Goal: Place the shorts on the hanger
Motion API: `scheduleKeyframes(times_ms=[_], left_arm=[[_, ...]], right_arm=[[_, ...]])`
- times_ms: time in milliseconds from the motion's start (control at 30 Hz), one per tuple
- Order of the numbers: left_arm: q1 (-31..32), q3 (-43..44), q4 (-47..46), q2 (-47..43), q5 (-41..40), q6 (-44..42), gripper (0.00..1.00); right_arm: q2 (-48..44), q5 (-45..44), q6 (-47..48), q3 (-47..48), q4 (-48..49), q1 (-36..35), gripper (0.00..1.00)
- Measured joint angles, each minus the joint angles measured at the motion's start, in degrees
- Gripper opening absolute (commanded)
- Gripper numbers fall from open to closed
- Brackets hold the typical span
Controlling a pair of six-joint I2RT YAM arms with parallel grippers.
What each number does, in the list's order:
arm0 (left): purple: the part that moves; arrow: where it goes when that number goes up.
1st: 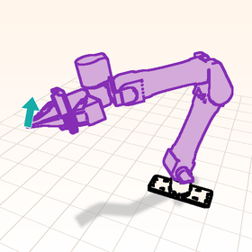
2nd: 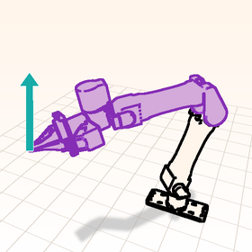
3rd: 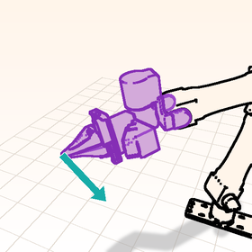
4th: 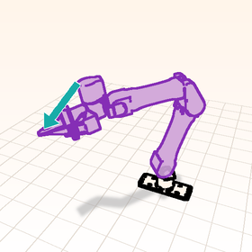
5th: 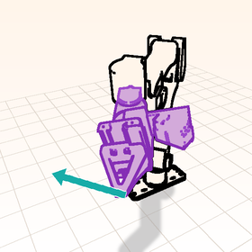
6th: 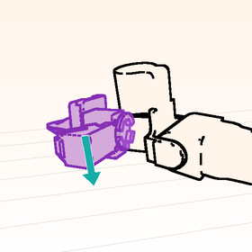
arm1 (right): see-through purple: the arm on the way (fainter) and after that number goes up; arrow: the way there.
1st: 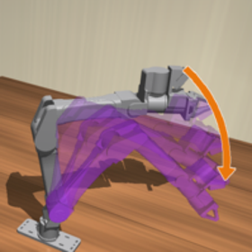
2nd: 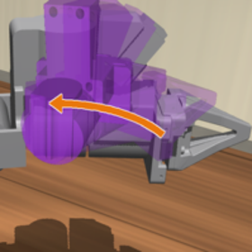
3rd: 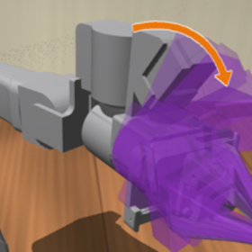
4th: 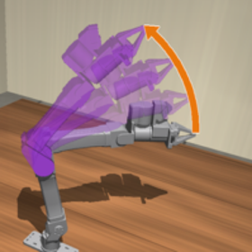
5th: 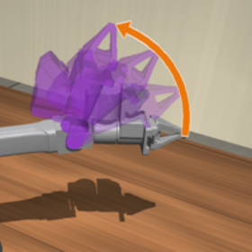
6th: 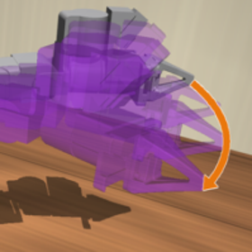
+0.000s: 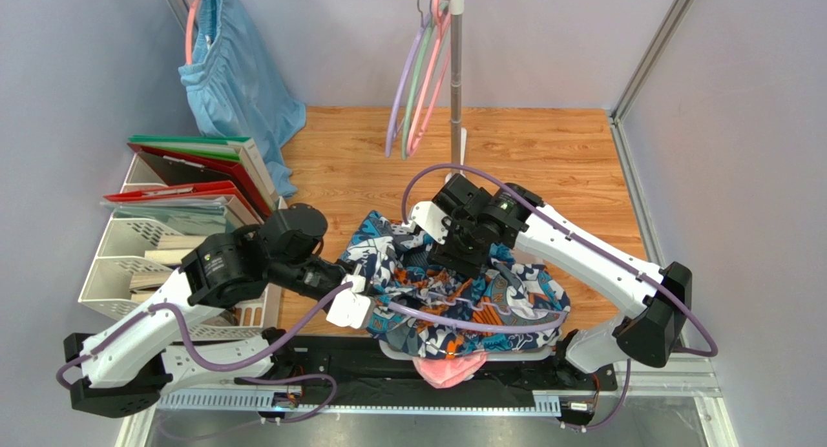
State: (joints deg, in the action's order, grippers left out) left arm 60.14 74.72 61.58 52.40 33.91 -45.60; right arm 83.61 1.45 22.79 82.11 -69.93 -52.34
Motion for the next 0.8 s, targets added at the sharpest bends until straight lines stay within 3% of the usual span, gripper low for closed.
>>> scheduleKeyframes(times_ms=[167,333,367,433,467,533,800], left_arm=[[-2.0,-0.4,0.0,-3.1,0.4,0.7,0.00],[-3.3,-0.5,0.0,-4.2,0.6,1.4,0.00],[-3.5,-0.5,0.0,-4.2,0.6,1.4,0.00],[-3.9,-0.6,0.0,-4.3,0.6,1.6,0.00],[-4.0,-0.6,0.0,-4.3,0.6,1.6,0.00],[-4.2,-0.8,-0.1,-4.5,0.4,1.9,0.00],[-12.9,-4.5,-3.8,-8.2,-0.7,9.2,0.00]], right_arm=[[-1.5,-1.7,0.0,0.4,-1.8,3.1,0.48],[-4.2,-3.4,-0.4,-0.4,-2.5,5.4,0.55],[-4.6,-3.7,-0.5,-0.9,-2.5,5.6,0.51],[-5.4,-3.8,-0.7,-2.0,-2.8,6.0,0.38],[-5.4,-3.8,-0.6,-2.2,-2.8,6.2,0.18],[-5.4,-3.2,-1.3,-2.2,-2.7,7.0,0.00],[-9.3,0.8,-1.3,0.2,-4.2,16.1,0.00]])
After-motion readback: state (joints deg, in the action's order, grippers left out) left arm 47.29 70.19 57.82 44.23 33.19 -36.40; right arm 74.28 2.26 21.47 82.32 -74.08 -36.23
